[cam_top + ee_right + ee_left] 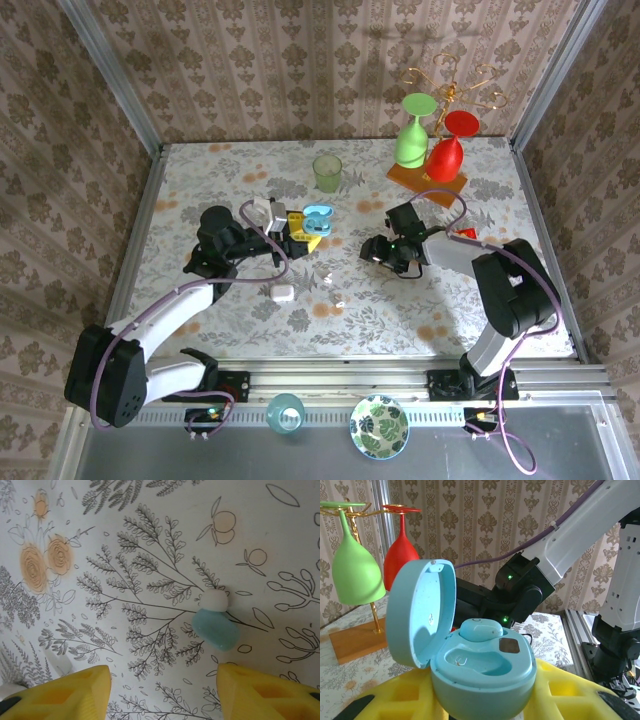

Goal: Insert wireless bluetooth earbuds into charging case

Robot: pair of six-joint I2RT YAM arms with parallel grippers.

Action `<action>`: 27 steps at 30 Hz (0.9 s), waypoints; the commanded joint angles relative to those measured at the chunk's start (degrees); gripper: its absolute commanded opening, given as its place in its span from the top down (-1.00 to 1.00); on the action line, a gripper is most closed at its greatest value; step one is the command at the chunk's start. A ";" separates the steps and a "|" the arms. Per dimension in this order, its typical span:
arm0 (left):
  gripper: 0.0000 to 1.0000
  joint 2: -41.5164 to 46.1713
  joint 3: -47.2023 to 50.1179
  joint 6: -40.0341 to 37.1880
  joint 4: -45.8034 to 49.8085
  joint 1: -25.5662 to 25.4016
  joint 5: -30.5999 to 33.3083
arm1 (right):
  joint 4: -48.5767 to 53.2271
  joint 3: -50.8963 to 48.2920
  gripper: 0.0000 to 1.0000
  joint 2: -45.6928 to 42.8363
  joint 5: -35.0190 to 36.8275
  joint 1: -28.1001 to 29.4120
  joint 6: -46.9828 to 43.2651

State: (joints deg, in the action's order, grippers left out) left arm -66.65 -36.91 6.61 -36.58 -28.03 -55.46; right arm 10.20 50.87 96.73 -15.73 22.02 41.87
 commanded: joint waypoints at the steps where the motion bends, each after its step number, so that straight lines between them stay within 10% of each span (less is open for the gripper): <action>1: 0.49 1.39 -1.94 -1.33 0.66 0.17 0.26 | -1.07 -0.06 -0.15 0.86 2.34 -0.35 0.42; 27: 0.49 2.51 -1.44 -2.35 2.76 -0.53 2.20 | 1.09 11.38 0.13 8.98 1.12 -2.92 -7.07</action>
State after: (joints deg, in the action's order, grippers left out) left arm -65.17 -36.95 5.69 -33.19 -28.12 -53.52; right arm 10.46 60.40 105.43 -13.93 19.53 36.99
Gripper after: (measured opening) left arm 0.352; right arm 0.434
